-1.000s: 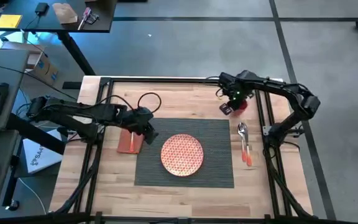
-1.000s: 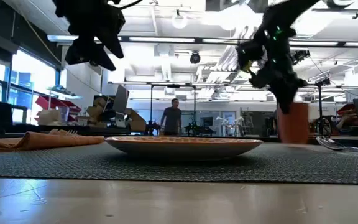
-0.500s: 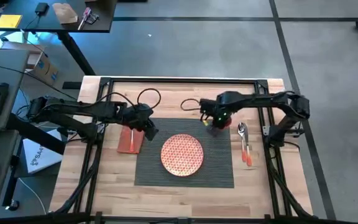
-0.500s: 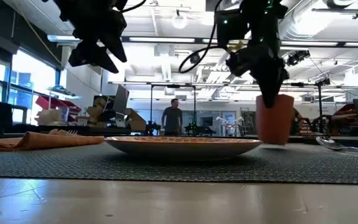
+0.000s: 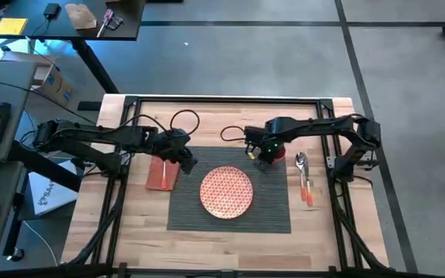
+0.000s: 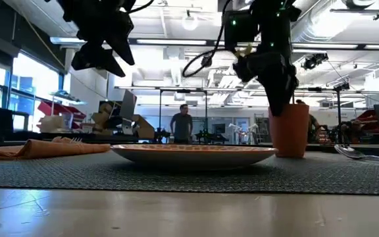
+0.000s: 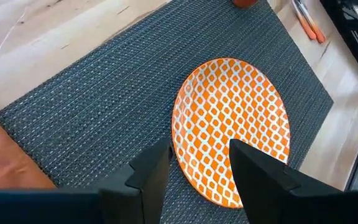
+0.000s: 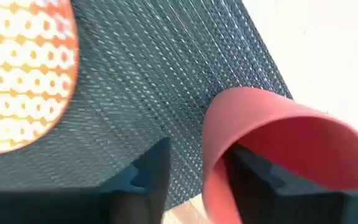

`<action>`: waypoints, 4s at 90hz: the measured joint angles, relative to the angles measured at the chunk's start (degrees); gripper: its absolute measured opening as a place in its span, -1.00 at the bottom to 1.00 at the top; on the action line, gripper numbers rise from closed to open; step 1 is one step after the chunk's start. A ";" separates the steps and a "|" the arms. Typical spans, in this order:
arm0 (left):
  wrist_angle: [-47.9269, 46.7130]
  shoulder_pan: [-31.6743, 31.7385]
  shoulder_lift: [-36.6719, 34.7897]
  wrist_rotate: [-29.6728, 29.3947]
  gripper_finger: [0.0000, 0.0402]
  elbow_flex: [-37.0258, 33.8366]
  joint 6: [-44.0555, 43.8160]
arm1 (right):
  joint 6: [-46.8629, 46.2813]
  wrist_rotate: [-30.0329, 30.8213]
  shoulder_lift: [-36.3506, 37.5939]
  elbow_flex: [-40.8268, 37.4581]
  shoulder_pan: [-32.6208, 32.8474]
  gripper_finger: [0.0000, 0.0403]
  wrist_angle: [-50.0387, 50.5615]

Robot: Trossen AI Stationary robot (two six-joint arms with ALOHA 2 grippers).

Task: Set table place
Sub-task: Put the orange cup to the top right of the orange plate on the table mat, then put the orange spoon to the right side of the orange plate on the table mat, then put the orange table knife to the right side of the orange spoon on the table mat

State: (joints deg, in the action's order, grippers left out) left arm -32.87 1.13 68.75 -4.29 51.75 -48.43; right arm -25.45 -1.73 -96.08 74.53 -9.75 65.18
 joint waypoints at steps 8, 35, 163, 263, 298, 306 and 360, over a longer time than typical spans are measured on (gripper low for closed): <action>0.21 0.00 0.00 0.00 -0.25 0.00 -0.41 | -0.04 0.01 1.99 2.03 -0.01 0.02 3.84; 0.18 0.00 0.00 0.04 -0.25 0.00 -0.45 | -8.00 -8.28 15.43 -0.86 3.56 0.20 7.17; 1.15 -0.02 0.00 -0.85 -0.25 0.00 -0.41 | -45.61 -7.00 26.35 -39.22 2.16 -1.00 -5.56; 5.39 -0.02 0.02 15.09 -0.25 0.00 5.32 | -71.75 7.66 -6.80 -14.33 21.14 -1.00 -34.63; 5.37 -0.02 0.02 15.82 -0.25 0.00 5.60 | -72.17 7.29 -7.73 -12.88 20.23 -0.83 -31.42; 5.49 -0.02 0.02 15.80 -0.25 0.00 5.60 | -72.13 7.25 -7.73 -12.64 20.27 -0.64 -31.14; 6.29 -0.02 0.02 15.50 -0.25 0.00 5.19 | -60.09 -7.44 12.25 -17.80 28.09 -0.29 4.91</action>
State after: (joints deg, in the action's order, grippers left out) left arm -26.58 1.10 68.77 11.20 51.75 -43.24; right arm -85.54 -9.17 -83.84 56.73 18.34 70.09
